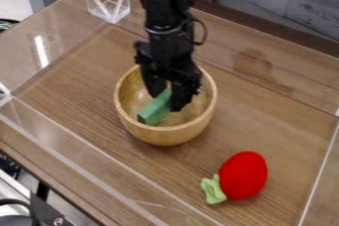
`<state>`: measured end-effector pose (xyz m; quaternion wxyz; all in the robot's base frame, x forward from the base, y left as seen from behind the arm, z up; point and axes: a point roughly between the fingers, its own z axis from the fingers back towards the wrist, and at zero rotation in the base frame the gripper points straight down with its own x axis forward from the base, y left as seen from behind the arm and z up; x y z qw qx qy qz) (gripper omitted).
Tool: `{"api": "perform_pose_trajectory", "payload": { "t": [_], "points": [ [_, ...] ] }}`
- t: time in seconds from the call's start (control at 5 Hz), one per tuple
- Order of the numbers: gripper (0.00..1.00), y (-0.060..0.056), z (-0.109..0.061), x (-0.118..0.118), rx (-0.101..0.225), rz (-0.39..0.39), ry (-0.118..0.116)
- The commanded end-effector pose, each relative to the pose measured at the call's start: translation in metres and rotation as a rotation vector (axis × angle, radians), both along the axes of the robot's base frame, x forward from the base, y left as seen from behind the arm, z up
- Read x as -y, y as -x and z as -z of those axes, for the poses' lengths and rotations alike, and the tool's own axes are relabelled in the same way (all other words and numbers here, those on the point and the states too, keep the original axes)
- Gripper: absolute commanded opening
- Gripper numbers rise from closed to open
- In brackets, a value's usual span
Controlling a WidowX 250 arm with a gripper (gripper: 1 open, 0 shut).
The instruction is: Remove the green stick from the brown bowl and put it on the table
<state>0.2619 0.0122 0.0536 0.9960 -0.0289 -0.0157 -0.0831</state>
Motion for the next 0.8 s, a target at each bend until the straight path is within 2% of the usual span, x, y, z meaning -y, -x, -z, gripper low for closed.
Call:
{"api": "perform_pose_trajectory", "payload": {
  "t": [0.0,0.2,0.4,0.6],
  "points": [
    [0.0,-0.009,-0.014,0.005,0.074,-0.026,0.002],
    [1.0,-0.01,-0.023,0.007,0.077,-0.026,0.021],
    [1.0,-0.01,-0.034,0.008,0.084,-0.031,0.036],
    [0.0,-0.009,-0.032,0.002,0.081,-0.056,0.032]
  ]
}}
